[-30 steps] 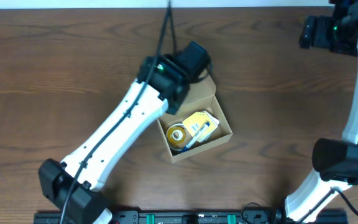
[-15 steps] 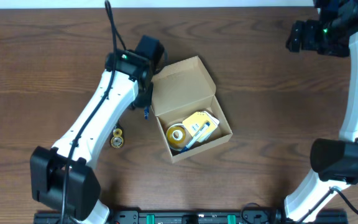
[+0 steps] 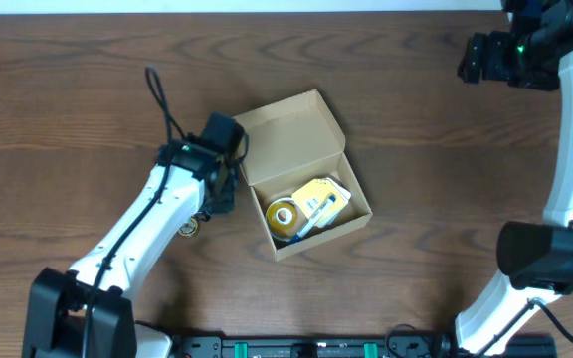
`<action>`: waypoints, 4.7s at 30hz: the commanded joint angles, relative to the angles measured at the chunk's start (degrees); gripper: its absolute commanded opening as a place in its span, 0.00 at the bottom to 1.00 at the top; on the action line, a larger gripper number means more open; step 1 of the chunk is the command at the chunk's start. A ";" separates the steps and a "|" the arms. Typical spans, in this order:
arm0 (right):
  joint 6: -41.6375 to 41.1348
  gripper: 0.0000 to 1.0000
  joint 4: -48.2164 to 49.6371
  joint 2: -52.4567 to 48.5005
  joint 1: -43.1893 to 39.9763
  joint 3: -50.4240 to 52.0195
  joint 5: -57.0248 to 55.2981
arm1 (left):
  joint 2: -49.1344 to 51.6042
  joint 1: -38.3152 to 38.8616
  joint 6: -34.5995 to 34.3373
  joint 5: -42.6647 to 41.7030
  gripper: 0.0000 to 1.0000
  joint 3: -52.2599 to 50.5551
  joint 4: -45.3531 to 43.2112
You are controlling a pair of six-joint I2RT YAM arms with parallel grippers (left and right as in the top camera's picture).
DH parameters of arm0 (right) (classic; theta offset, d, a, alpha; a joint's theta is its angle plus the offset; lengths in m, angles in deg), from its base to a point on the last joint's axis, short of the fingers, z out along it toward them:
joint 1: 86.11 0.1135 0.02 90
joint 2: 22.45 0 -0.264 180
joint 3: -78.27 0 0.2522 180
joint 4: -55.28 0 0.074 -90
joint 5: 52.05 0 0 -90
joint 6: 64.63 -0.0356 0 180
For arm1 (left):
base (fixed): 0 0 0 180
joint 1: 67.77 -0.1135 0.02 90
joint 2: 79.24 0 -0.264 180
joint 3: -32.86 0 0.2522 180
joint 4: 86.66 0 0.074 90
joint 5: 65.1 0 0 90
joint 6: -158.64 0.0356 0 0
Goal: Pack container
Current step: 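Move the left gripper to the correction tape dispenser and grasp it, then carry the correction tape into the box and release it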
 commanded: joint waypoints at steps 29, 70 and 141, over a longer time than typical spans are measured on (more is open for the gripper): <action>0.66 0.90 -0.39 0.37 4.46 0.26 0.00 | -1.49 -16.22 12.50 -13.92 0.53 -16.74 -16.39; 0.66 0.89 -1.22 0.44 6.34 0.26 0.00 | -1.36 -16.20 12.79 -6.58 0.50 -21.29 -25.22; 0.66 0.90 -0.33 0.44 8.22 0.26 -0.35 | 16.76 13.97 33.73 -23.41 0.70 21.66 -3.02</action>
